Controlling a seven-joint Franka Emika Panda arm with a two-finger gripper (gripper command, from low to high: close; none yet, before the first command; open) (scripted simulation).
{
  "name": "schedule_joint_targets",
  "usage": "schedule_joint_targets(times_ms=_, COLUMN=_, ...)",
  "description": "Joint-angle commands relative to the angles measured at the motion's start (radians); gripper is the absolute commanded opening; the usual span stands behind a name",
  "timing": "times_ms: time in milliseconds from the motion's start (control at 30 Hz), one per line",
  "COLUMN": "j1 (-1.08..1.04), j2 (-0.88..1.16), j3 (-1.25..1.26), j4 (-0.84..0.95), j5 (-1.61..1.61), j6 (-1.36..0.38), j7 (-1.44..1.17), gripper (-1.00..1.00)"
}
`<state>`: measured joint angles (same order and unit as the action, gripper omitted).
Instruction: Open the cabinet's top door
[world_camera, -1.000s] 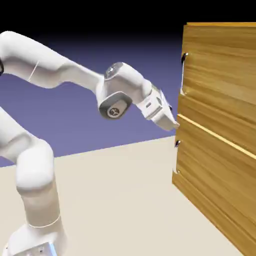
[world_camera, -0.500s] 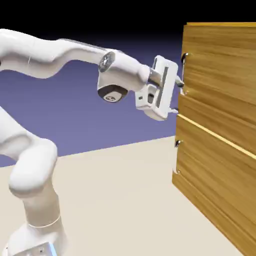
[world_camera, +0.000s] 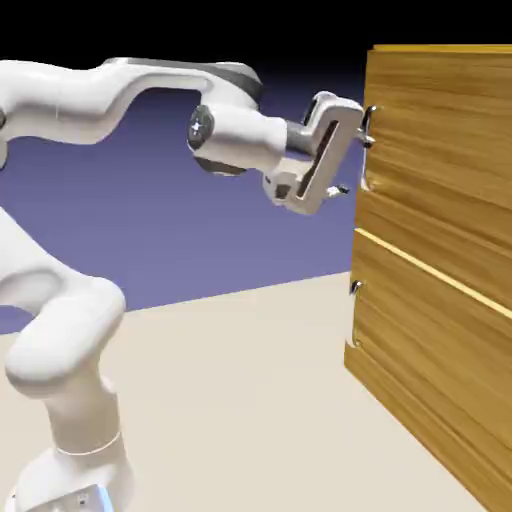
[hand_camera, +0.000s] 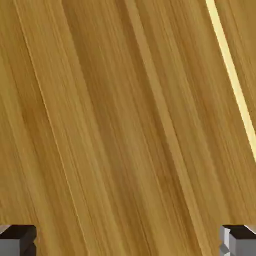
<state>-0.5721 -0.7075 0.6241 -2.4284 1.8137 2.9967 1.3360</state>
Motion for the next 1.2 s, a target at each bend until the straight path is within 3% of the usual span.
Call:
schedule_joint_targets(times_ms=0, j1=-0.014, j2=-0.003, j3=0.015, j4=0.009, j5=0.044, j6=-0.001, j7=0.014, gripper=0.0)
schedule_joint_targets(times_ms=767, j1=-0.336, j2=-0.079, j3=0.359, j4=0.22, j5=1.044, j6=-0.023, j7=0.342, gripper=0.0)
schedule_joint_targets(times_ms=1033, j1=-0.538, j2=-0.004, j3=0.51, j4=0.361, j5=1.084, j6=-0.039, j7=0.323, gripper=0.0)
schedule_joint_targets(times_ms=1067, j1=-0.538, j2=-0.004, j3=0.51, j4=0.361, j5=1.084, j6=-0.039, j7=0.323, gripper=-1.0)
schedule_joint_targets(times_ms=1167, j1=-0.466, j2=0.018, j3=0.454, j4=0.326, j5=1.083, j6=-0.054, j7=0.286, gripper=-1.0)
